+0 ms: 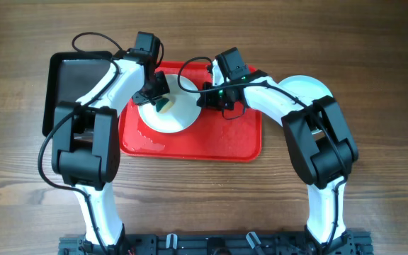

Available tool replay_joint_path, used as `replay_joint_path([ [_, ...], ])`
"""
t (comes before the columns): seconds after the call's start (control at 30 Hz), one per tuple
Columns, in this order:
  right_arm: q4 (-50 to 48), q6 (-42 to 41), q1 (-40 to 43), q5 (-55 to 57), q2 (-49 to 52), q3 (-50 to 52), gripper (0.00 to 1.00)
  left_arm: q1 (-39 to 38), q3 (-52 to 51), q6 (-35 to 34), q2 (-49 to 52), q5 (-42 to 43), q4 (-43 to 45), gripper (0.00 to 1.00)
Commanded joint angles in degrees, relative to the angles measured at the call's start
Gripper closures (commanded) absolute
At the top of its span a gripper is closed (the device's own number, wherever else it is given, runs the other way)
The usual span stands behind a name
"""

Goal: Clean dirty plates on tray and stack at the side

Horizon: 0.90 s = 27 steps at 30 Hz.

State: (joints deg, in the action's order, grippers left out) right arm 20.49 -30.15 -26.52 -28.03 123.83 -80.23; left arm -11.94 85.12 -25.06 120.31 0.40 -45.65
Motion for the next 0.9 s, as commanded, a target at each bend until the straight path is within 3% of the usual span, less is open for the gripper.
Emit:
replay_joint_path([
  [0.0, -0.48, 2.56, -1.44, 5.55, 1.99, 1.07, 0.96, 0.44, -3.56, 8.7, 4.72, 9.75, -2.03, 0.96],
  [0.1, -0.35, 1.81, -1.86, 5.53, 1.99, 1.07, 0.96, 0.44, -3.56, 21.66, 4.72, 25.4, -3.1, 0.96],
  [0.23, -0.15, 1.51, -1.86, 5.27, 1.99, 1.07, 0.96, 0.44, -3.56, 27.93, 4.72, 33.42, -4.09, 0.96],
  [0.5, 0.44, 1.53, -1.86, 4.85, 1.99, 1.07, 0.96, 0.44, -3.56, 23.78, 4.72, 32.5, 3.3, 0.96],
  [0.67, 0.94, 1.51, -1.86, 4.87, 1.99, 1.07, 0.96, 0.44, -3.56, 13.31, 4.72, 20.31, 9.31, 0.96],
  [0.87, 1.01, 1.53, -1.86, 4.85, 1.99, 1.07, 0.96, 0.46, -2.8, -2.58, 4.68, -11.1, 5.73, 0.96],
])
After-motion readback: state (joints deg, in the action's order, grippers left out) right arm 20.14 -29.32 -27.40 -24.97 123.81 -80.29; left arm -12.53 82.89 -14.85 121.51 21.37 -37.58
